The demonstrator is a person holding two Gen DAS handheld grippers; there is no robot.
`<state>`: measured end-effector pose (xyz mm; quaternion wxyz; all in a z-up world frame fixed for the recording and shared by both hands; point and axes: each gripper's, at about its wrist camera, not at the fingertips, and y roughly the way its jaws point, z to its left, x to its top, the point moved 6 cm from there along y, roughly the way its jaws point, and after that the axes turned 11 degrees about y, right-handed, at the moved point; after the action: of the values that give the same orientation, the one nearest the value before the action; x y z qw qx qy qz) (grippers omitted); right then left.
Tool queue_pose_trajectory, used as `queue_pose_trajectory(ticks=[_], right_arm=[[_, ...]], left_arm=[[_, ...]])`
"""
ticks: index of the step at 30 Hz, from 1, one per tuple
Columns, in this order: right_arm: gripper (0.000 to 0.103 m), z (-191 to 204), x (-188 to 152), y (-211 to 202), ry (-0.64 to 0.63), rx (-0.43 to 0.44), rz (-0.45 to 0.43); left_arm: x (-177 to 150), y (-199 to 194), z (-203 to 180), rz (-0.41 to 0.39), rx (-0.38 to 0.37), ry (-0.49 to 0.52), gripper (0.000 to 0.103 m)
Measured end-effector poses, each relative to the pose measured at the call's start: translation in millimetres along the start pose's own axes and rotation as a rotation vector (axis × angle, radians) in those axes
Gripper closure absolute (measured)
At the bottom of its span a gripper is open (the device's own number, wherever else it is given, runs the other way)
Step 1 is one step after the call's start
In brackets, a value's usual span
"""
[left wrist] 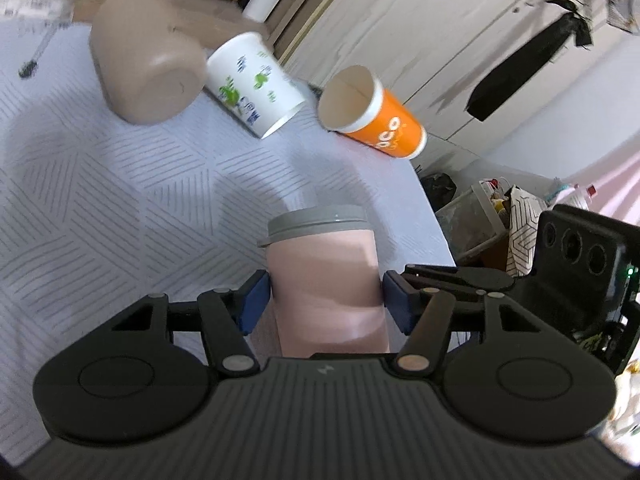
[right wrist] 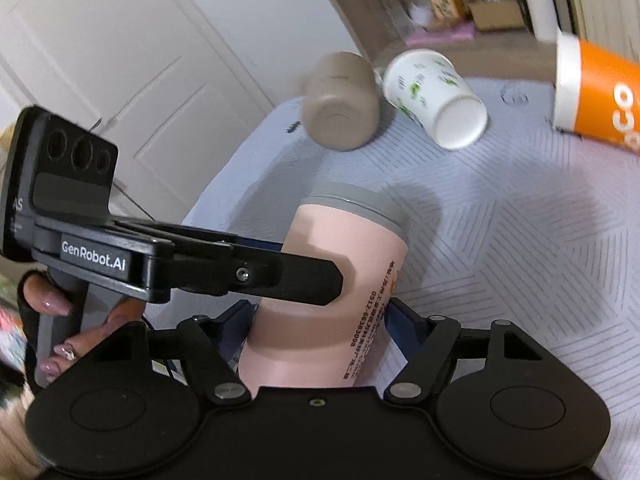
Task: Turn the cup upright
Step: 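Lift the pink bottle with the left tool and rotate it cap-up, then lower the upright pink bottle onto the cloth and open the left tool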
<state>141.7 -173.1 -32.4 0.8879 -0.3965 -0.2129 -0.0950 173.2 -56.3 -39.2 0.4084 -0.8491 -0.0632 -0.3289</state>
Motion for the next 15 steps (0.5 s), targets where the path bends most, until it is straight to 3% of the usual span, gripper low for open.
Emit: queue_pose_trajectory(ticks=[8, 15], right_arm=[[0.026, 27, -23, -15, -0.202, -0.035, -0.084], [0.026, 47, -35, -27, -0.373, -0.08, -0.168]], left_arm=[[-20, -33, -31, -0.083, 0.06, 0.135, 0.042], [-30, -54, -56, -0.162, 0.156, 0.291, 0.042]])
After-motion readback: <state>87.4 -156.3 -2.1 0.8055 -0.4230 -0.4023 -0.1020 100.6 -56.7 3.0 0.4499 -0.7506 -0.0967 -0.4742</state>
